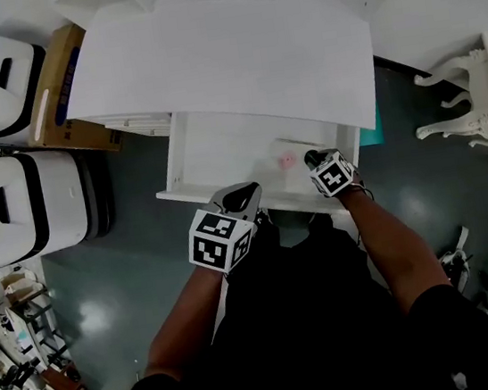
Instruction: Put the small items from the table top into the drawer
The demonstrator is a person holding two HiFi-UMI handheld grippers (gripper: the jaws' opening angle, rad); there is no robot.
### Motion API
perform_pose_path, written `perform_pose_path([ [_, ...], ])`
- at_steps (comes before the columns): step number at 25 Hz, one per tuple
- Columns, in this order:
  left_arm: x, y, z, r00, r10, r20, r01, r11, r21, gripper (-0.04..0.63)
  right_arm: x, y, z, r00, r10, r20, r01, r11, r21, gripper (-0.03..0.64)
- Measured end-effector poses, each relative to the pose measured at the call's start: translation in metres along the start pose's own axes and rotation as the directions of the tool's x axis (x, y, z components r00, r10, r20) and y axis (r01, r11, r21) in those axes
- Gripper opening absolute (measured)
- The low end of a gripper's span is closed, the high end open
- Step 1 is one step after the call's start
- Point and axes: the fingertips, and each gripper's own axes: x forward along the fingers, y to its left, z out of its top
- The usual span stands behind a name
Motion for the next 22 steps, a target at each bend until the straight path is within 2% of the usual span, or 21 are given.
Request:
perform_pose_path([
  [5,-0.002,0.003,0.005,1.0,-0.024,0.013,0.024,0.999,0.022,0.003,-0.023,-0.007,0.004,0.997,-0.053,0.053,0.049,0.997,0.062,0.092],
  [8,-0.002,0.003,0.01,0.999,-0.044,0.023,0.043,0.998,0.042,0.004,-0.05,-0.013,0.015,0.988,-0.094,0.126,0.08,0.99,0.115,0.092],
  [11,-0.002,0.005,0.017,0.997,-0.064,0.04,0.061,0.996,0.062,0.003,-0.081,-0.015,0.03,0.97,-0.127,0.205,0.097,0.984,0.151,0.092],
  [16,-0.003,0.0,0.024,0.991,-0.123,0.046,0.116,0.986,0.123,0.003,-0.131,0.006,0.051,0.929,-0.134,0.344,0.067,0.978,0.2,0.089],
  [22,-0.009,0.001,0.032,0.985,-0.167,0.052,0.156,0.973,0.171,0.003,-0.176,0.03,0.07,0.893,-0.174,0.415,0.059,0.96,0.275,0.038],
])
